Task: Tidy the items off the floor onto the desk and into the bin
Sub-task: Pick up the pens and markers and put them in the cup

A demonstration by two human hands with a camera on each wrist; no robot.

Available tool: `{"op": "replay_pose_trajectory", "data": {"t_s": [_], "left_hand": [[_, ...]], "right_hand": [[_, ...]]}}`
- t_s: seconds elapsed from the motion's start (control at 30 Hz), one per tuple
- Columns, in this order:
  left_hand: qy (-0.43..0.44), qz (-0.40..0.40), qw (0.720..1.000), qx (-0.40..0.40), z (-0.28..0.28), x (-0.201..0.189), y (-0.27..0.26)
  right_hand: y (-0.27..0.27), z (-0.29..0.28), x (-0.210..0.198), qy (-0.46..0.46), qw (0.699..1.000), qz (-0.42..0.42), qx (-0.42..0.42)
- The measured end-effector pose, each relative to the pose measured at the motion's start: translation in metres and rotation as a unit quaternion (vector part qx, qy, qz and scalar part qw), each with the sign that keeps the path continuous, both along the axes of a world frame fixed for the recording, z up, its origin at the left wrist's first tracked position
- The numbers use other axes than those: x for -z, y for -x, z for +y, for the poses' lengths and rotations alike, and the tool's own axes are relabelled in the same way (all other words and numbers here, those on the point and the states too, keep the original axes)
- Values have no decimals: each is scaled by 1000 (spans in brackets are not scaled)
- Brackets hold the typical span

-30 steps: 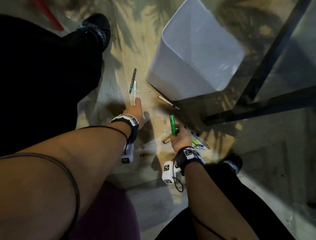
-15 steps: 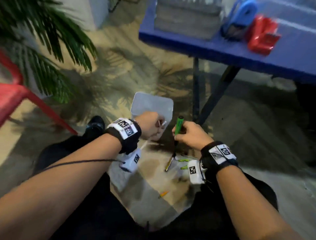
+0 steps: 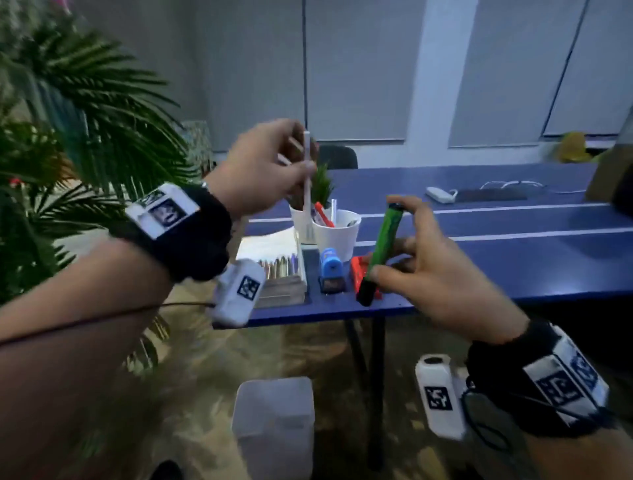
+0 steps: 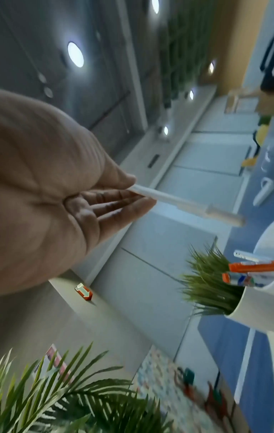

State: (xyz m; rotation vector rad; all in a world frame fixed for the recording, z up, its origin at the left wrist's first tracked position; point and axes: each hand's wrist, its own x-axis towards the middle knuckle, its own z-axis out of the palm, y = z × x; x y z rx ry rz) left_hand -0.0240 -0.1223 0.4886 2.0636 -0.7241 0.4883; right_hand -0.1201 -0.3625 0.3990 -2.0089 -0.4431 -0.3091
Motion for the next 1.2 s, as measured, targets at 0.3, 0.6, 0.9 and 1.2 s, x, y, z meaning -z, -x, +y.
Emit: {"op": "replay_pose_trajectory", "data": {"t_s": [0.3, 0.6, 0.9, 1.2], "left_hand": [[-150, -60, 968, -195, -77, 11, -145], [-326, -24, 910, -256, -74, 75, -178], [-295, -67, 918, -256, -67, 53, -143], [-376, -77, 900, -207, -57, 105, 20]], "right_hand": [[4, -24, 4, 27, 997, -18, 64], [4, -43, 13, 63, 996, 0, 59], [-21, -27, -7, 96, 994, -20, 55], [-133, 5, -61, 152, 975, -127, 102]]}}
